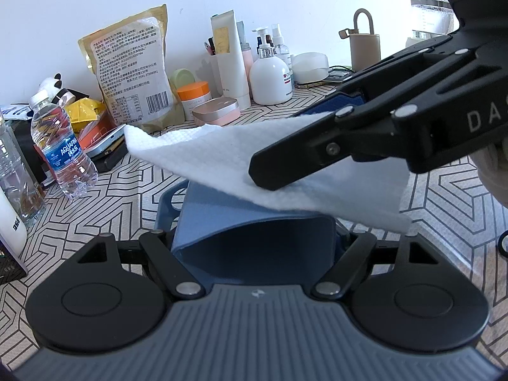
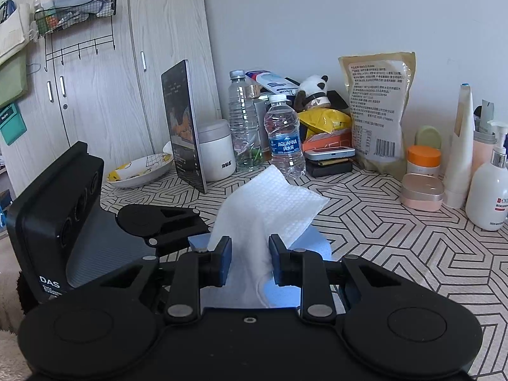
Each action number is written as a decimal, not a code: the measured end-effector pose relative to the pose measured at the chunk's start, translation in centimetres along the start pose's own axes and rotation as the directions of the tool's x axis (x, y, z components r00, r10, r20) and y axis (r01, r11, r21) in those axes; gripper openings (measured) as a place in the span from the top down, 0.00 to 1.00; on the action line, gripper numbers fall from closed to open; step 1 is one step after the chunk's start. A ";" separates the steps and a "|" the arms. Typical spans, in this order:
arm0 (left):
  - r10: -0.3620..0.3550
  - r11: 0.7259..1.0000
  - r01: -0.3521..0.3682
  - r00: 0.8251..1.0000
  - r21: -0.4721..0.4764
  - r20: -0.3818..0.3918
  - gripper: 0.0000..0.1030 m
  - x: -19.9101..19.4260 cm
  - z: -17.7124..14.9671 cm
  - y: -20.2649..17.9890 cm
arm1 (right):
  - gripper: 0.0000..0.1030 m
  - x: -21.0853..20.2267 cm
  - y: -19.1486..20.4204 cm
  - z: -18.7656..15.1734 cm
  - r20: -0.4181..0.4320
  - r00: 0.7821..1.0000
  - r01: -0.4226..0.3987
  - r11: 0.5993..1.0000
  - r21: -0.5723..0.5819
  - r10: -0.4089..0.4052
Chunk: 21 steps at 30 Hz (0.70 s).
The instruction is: Clean container
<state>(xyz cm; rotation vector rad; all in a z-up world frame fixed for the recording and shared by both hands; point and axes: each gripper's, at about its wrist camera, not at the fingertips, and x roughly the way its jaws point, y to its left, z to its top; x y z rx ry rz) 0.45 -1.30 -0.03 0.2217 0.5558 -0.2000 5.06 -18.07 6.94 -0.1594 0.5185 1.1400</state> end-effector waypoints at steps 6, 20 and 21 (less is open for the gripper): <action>0.002 1.000 -0.002 1.000 0.000 0.000 0.24 0.0 0.0 -0.1 | 0.71 0.0 0.4 0.0 -0.002 0.999 -0.049 0.998 -0.026 0.049; 0.002 1.000 -0.002 1.000 -0.001 -0.001 0.24 0.0 0.0 -0.2 | 0.67 -0.1 0.6 0.1 -0.005 0.998 -0.062 0.998 -0.025 0.062; 0.002 1.000 -0.002 1.000 -0.001 -0.001 0.24 0.0 0.0 -0.2 | 0.67 0.0 0.6 0.1 -0.005 0.998 -0.058 0.998 -0.026 0.058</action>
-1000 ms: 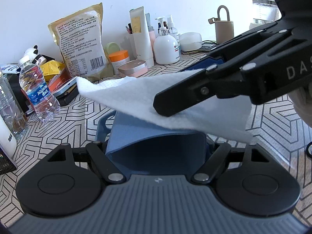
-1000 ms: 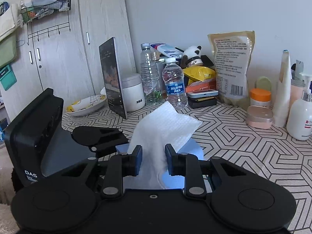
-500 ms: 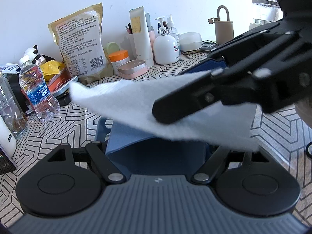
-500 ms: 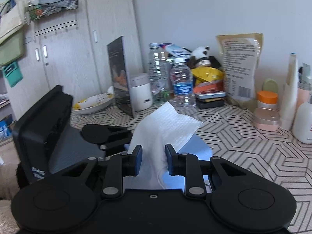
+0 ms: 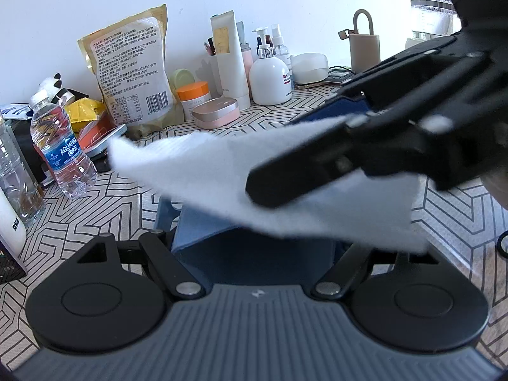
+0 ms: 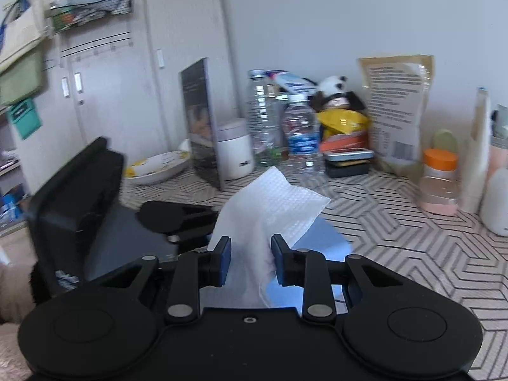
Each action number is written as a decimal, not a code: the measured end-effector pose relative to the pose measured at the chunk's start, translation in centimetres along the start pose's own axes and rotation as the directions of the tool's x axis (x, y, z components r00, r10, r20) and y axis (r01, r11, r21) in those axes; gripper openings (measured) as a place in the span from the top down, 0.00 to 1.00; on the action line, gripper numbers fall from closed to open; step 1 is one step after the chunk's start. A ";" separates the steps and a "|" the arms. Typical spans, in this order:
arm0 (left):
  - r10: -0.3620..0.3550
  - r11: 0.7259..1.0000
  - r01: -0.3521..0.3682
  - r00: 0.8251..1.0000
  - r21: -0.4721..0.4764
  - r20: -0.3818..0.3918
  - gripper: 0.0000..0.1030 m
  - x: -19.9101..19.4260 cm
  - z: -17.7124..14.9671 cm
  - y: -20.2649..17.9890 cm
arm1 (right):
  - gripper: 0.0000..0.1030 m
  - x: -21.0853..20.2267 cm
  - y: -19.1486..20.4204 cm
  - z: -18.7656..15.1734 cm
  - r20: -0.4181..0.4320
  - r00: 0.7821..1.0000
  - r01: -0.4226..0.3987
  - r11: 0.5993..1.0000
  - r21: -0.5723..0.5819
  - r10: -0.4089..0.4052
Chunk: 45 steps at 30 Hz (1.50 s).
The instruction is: Clean container
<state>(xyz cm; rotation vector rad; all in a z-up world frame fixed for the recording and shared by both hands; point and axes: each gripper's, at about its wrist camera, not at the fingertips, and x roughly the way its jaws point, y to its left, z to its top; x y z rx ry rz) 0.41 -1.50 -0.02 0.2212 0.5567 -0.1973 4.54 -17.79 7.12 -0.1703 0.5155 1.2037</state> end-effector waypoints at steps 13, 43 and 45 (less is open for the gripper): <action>-0.001 1.000 0.001 1.000 -0.003 0.001 0.24 0.0 0.0 -0.2 | 0.67 -0.2 0.9 -0.1 -0.016 0.999 -0.047 0.998 -0.042 0.046; -0.005 1.000 0.005 1.000 -0.017 0.005 0.24 0.1 0.0 0.5 | 0.64 0.5 -0.2 0.3 0.001 1.000 -0.028 0.999 0.038 0.028; -0.004 1.000 0.004 1.000 -0.016 0.005 0.24 0.1 0.0 0.4 | 0.64 0.3 -0.6 0.3 0.004 1.000 -0.009 0.999 0.052 0.008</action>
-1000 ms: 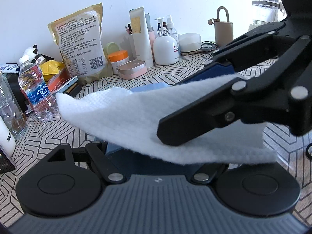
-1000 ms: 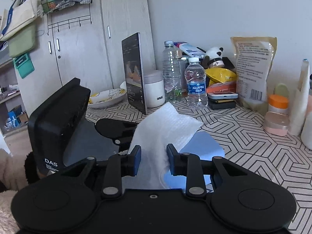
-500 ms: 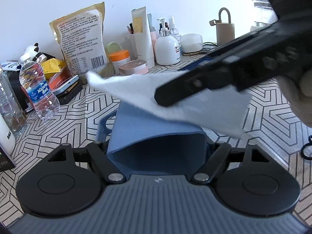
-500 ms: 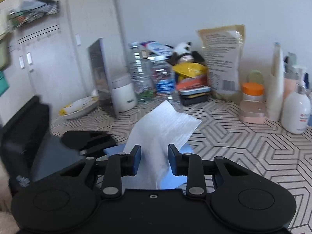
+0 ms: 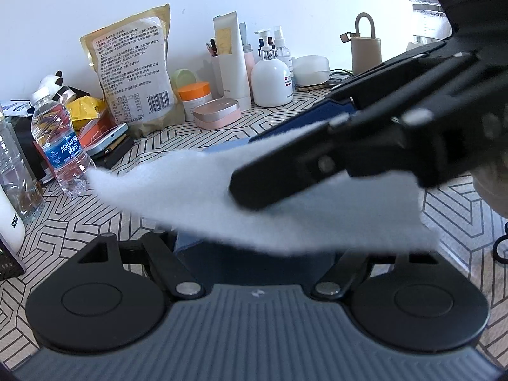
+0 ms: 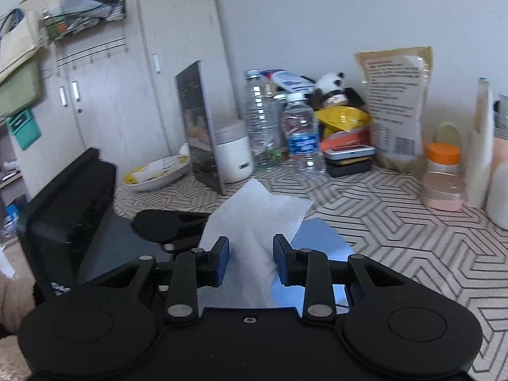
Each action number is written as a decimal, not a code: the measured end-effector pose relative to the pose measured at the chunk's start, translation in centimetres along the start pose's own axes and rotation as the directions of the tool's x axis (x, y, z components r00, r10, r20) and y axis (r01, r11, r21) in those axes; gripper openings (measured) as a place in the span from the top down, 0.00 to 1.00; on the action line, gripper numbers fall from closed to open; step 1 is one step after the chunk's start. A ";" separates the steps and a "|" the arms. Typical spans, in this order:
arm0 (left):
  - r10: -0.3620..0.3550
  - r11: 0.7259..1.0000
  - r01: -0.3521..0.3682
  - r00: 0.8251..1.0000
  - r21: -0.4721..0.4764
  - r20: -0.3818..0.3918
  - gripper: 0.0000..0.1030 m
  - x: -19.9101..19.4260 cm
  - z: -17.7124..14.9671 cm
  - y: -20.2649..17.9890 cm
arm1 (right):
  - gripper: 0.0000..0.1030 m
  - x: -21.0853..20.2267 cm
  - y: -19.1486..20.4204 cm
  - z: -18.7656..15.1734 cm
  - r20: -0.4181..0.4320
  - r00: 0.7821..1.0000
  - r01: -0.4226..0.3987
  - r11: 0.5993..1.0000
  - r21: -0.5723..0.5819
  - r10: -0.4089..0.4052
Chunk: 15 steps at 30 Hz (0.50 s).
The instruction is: Clean container
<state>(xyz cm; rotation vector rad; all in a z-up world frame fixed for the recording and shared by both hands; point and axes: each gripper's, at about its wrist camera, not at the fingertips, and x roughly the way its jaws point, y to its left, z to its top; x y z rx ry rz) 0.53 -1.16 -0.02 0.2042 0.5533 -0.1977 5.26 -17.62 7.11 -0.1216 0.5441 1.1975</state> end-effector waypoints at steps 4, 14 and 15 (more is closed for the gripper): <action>-0.001 1.000 0.001 1.000 -0.002 0.000 0.24 0.0 0.0 0.0 | 0.64 0.0 -0.3 -0.1 0.004 1.000 0.021 1.000 0.008 -0.021; -0.002 1.000 0.002 1.000 -0.002 0.000 0.24 0.0 0.0 -0.1 | 0.64 0.2 -0.3 0.1 -0.001 0.999 0.037 0.999 -0.003 -0.037; -0.002 1.000 0.002 1.000 -0.001 0.000 0.24 0.0 0.0 -0.1 | 0.64 0.3 -0.5 0.2 -0.003 0.999 0.045 0.999 0.004 -0.045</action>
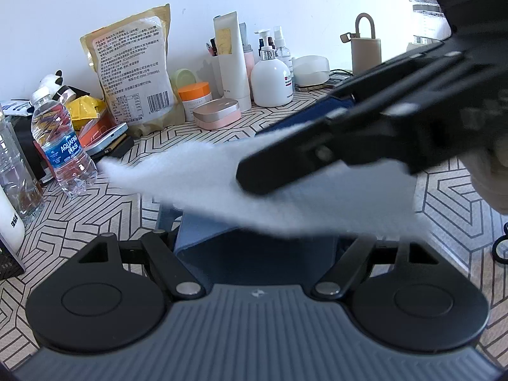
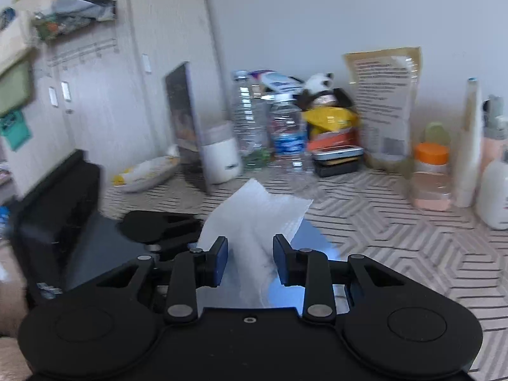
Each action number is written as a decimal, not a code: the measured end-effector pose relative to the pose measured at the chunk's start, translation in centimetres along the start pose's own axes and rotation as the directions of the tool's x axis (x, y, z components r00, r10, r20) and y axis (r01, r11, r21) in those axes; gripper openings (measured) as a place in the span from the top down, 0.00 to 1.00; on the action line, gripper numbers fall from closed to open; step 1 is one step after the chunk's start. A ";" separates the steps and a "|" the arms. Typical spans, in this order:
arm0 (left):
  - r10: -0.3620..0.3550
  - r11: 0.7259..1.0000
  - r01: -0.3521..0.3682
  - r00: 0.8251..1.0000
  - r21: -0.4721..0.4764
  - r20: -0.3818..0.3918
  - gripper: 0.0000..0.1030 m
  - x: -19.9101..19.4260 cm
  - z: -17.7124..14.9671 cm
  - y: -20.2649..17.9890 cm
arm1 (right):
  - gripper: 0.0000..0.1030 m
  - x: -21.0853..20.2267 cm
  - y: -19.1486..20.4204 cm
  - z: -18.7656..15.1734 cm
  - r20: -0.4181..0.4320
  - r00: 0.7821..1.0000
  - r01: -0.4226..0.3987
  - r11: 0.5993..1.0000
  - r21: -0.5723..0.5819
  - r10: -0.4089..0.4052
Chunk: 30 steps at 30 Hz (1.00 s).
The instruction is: Clean container
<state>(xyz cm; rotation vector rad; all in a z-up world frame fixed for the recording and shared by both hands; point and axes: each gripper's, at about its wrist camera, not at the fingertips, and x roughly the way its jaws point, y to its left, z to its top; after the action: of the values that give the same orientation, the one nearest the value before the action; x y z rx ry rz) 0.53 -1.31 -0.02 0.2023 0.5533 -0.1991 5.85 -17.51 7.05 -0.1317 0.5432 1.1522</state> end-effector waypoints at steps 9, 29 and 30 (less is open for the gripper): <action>0.000 1.000 0.000 1.000 0.000 0.000 0.24 -0.1 0.0 0.1 | 0.64 0.2 0.7 -0.1 -0.002 0.997 -0.071 0.997 -0.017 0.071; -0.001 1.000 0.001 1.000 0.000 0.002 0.24 -0.3 0.0 -0.1 | 0.64 0.1 1.0 -0.2 0.000 0.996 -0.085 0.996 -0.038 0.085; -0.001 1.000 0.001 1.000 0.001 0.002 0.24 -0.3 0.0 -0.1 | 0.64 0.1 1.0 -0.2 -0.001 0.996 -0.084 0.996 -0.042 0.084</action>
<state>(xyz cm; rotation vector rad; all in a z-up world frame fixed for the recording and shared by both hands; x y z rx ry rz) 0.21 -1.33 0.11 0.2024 0.5515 -0.2004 4.88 -17.07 7.01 -0.1454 0.5282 1.2460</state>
